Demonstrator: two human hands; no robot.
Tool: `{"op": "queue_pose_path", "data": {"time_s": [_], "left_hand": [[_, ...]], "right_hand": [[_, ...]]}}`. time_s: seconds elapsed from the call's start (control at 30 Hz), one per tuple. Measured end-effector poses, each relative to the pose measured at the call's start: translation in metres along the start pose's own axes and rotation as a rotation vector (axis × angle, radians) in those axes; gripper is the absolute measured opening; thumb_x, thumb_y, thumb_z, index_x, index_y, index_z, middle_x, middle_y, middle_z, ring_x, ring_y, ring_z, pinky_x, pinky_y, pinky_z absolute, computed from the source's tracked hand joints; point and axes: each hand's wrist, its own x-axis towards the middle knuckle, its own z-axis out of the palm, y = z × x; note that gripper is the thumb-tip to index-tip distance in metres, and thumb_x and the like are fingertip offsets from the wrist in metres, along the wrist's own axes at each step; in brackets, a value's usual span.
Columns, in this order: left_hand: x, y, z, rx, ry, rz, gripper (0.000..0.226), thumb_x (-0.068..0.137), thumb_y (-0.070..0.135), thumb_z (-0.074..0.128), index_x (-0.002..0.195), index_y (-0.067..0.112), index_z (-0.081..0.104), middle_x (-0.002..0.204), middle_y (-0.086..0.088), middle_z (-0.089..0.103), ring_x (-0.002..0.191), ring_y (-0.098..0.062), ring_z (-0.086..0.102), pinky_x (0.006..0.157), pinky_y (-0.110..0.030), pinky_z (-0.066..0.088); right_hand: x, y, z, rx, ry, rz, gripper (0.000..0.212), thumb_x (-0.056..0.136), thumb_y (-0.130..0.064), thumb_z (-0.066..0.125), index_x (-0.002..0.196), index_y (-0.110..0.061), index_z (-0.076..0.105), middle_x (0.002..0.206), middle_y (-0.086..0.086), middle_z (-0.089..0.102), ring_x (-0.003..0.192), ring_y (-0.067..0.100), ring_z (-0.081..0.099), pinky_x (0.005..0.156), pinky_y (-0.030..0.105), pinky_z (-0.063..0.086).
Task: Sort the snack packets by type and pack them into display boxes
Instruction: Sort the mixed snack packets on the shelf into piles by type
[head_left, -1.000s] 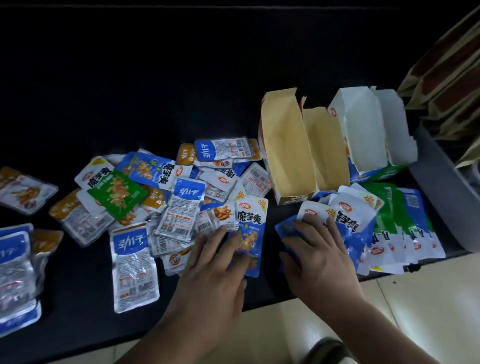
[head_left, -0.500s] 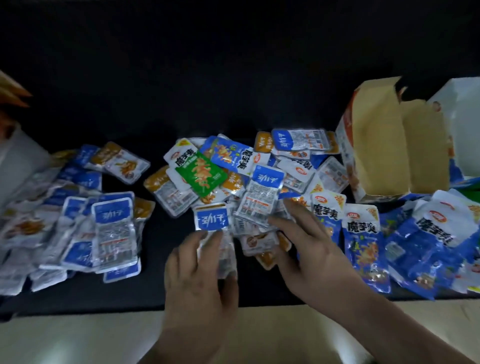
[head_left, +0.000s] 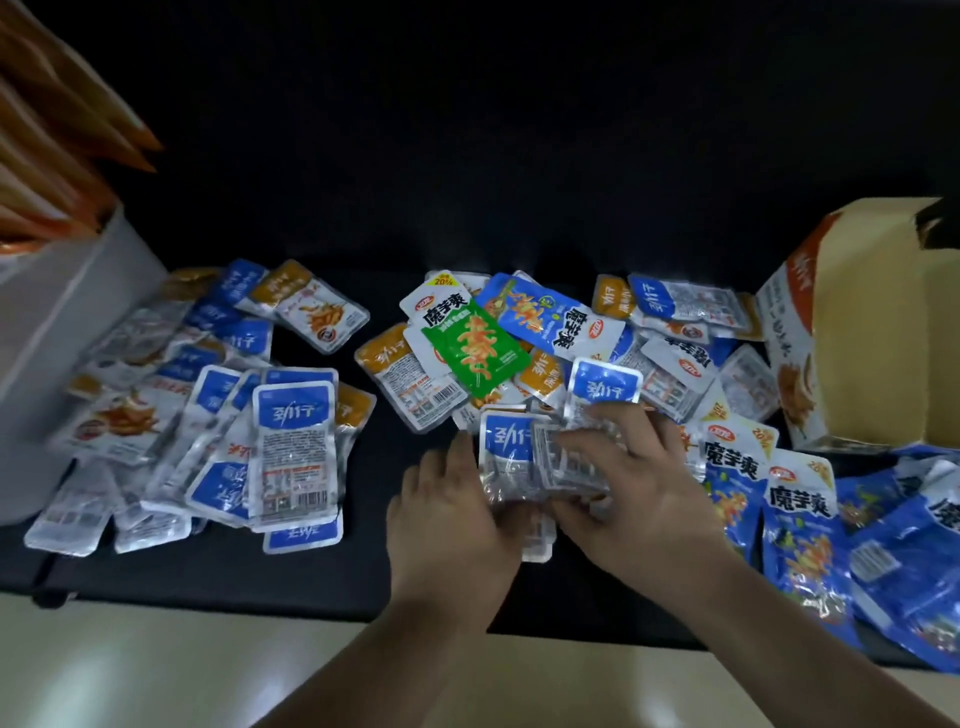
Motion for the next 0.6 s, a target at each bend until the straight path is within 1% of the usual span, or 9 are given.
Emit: {"op": "queue_pose_path", "data": {"time_s": [0.1,0.2,0.27,0.33,0.4,0.43,0.5,0.53,0.6], "left_hand": [[0.007,0.003,-0.002,-0.088,-0.047,-0.076,0.056,0.074,0.058,0.078,0.118,0.033,0.056,0.107,0.012,0.060,0.105,-0.020,0.059,0.080,-0.036,0.046],[0.009,0.007,-0.005,-0.115,-0.069,-0.101,0.045,0.075,0.052,0.080,0.104,0.029,0.054,0.102,0.012,0.058,0.100,-0.018,0.056,0.077,-0.035,0.044],[0.008,0.008,-0.008,-0.177,-0.060,-0.104,0.035,0.079,0.040,0.079,0.100,0.030,0.052,0.097,0.013,0.059,0.094,-0.013,0.058,0.071,-0.033,0.045],[0.006,0.008,-0.013,-0.385,-0.101,-0.151,0.026,0.086,0.024,0.074,0.098,0.031,0.052,0.086,0.013,0.066,0.077,-0.004,0.065,0.058,-0.029,0.050],[0.003,0.005,-0.019,-0.571,-0.178,-0.192,0.022,0.093,0.014,0.068,0.100,0.030,0.055,0.073,0.011,0.070,0.056,-0.005,0.063,0.049,-0.028,0.050],[0.000,0.004,-0.023,-0.621,-0.213,-0.204,0.020,0.095,0.013,0.065,0.101,0.030,0.057,0.069,0.009,0.069,0.051,-0.011,0.060,0.046,-0.026,0.047],[-0.003,0.005,-0.032,-0.701,-0.187,-0.193,0.020,0.099,0.013,0.062,0.105,0.032,0.059,0.076,0.013,0.073,0.059,-0.012,0.066,0.049,-0.014,0.046],[-0.004,0.007,-0.037,-0.738,-0.132,-0.174,0.018,0.102,0.015,0.061,0.108,0.032,0.059,0.083,0.020,0.073,0.068,-0.003,0.069,0.053,-0.006,0.044],[-0.002,0.013,-0.043,-0.786,-0.067,-0.128,0.010,0.106,0.023,0.055,0.111,0.031,0.057,0.089,0.029,0.069,0.074,0.014,0.063,0.058,0.001,0.041]], "right_hand": [[-0.002,0.003,-0.002,0.063,0.035,-0.014,0.046,0.068,-0.050,0.084,0.109,-0.031,0.073,0.118,-0.008,0.053,0.109,0.018,0.042,0.069,0.035,0.054],[-0.003,0.008,-0.005,0.166,0.055,0.003,0.040,0.075,-0.061,0.075,0.101,-0.031,0.076,0.108,-0.010,0.054,0.104,0.014,0.044,0.078,0.021,0.044],[-0.002,0.014,-0.006,0.224,0.028,0.036,0.024,0.081,-0.049,0.078,0.097,-0.032,0.076,0.106,-0.009,0.051,0.104,0.018,0.048,0.086,0.027,0.047],[-0.001,0.020,-0.006,0.244,0.019,0.080,0.022,0.078,-0.030,0.088,0.095,-0.030,0.073,0.113,-0.005,0.047,0.111,0.021,0.051,0.092,0.035,0.051],[-0.001,0.022,-0.006,0.280,-0.012,0.149,0.037,0.073,-0.023,0.093,0.098,-0.034,0.068,0.131,-0.004,0.041,0.126,0.022,0.047,0.097,0.035,0.050],[0.000,0.020,-0.008,0.303,-0.026,0.186,0.044,0.070,-0.022,0.095,0.099,-0.037,0.065,0.140,-0.006,0.037,0.132,0.021,0.043,0.097,0.034,0.050],[0.000,0.016,-0.009,0.315,-0.016,0.238,0.052,0.067,-0.020,0.097,0.099,-0.041,0.061,0.148,-0.009,0.034,0.139,0.023,0.040,0.093,0.033,0.049],[0.000,0.015,-0.008,0.288,0.003,0.252,0.053,0.065,-0.020,0.098,0.099,-0.039,0.062,0.147,-0.005,0.039,0.138,0.025,0.042,0.090,0.033,0.048],[0.001,0.013,-0.008,0.201,0.043,0.211,0.051,0.062,-0.014,0.098,0.098,-0.030,0.067,0.132,0.000,0.055,0.124,0.028,0.051,0.084,0.035,0.049]]}}
